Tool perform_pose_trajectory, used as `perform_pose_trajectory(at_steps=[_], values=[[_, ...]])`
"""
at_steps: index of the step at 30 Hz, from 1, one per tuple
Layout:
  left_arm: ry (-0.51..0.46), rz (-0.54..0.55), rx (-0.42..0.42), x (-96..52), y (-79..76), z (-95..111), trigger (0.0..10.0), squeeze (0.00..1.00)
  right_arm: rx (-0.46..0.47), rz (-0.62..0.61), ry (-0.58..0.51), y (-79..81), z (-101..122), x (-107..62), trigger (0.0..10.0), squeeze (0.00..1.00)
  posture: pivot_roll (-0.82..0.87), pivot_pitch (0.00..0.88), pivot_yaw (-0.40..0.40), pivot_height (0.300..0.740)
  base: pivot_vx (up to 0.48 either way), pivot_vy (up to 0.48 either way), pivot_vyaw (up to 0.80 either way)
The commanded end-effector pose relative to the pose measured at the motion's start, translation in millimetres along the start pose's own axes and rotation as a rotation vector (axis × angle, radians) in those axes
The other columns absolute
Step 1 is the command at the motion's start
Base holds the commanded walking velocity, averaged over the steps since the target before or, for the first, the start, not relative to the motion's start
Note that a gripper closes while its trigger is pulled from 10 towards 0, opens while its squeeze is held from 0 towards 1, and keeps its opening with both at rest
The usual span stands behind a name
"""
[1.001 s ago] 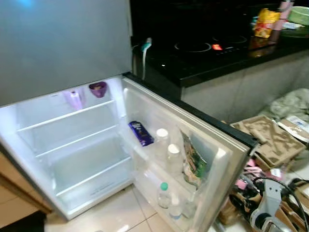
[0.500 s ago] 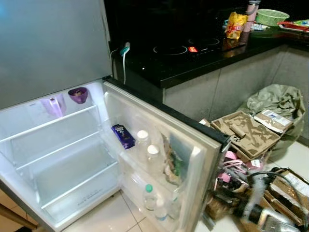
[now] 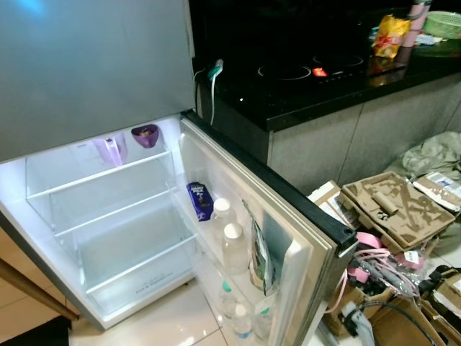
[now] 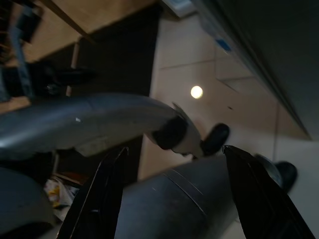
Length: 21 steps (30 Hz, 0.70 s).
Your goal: Restocking fridge
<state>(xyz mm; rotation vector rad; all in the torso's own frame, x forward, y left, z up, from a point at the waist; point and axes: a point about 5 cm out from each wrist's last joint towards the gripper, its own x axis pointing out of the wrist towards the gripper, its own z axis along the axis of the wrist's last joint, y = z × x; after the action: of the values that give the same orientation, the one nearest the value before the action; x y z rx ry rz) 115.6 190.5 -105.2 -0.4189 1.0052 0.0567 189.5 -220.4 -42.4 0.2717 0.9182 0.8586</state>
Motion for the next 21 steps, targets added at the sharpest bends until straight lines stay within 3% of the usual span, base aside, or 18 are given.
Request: perform_pose_trajectory(at_steps=[1,2,4,11,21], values=[[0.005,0.006,0.01,-0.8,1.9,-1,10.0,0.0,-0.025,-0.125,0.005,-8.2,-2,-6.7,10.0,0.0,-0.09,0.012,-0.001,0.74,0.0,0.0,0.0],[0.005,0.006,0.011,-0.7,1.8,0,10.0,0.0,0.004,-0.251,-0.024,-15.4,0,-8.8,10.0,0.0,-0.1,0.012,0.001,0.74,0.0,0.0,0.0],[0.005,0.005,0.011,-0.5,1.3,0,10.0,0.0,0.039,-0.387,-0.065,-22.7,3,-10.8,10.0,0.0,-0.1,0.012,0.001,0.74,0.0,0.0,0.0],[0.001,0.002,0.012,0.2,0.1,1,10.0,0.0,0.042,-0.528,-0.1,-26.2,-2,-10.7,10.0,0.0,-0.1,0.007,0.0,0.74,0.0,0.0,0.0],[0.006,0.012,0.02,-0.8,2.9,1,10.0,0.0,0.096,-0.661,-0.098,-29.7,-16,-16.4,10.0,0.0,-0.09,0.001,0.002,0.74,0.0,0.0,0.53]])
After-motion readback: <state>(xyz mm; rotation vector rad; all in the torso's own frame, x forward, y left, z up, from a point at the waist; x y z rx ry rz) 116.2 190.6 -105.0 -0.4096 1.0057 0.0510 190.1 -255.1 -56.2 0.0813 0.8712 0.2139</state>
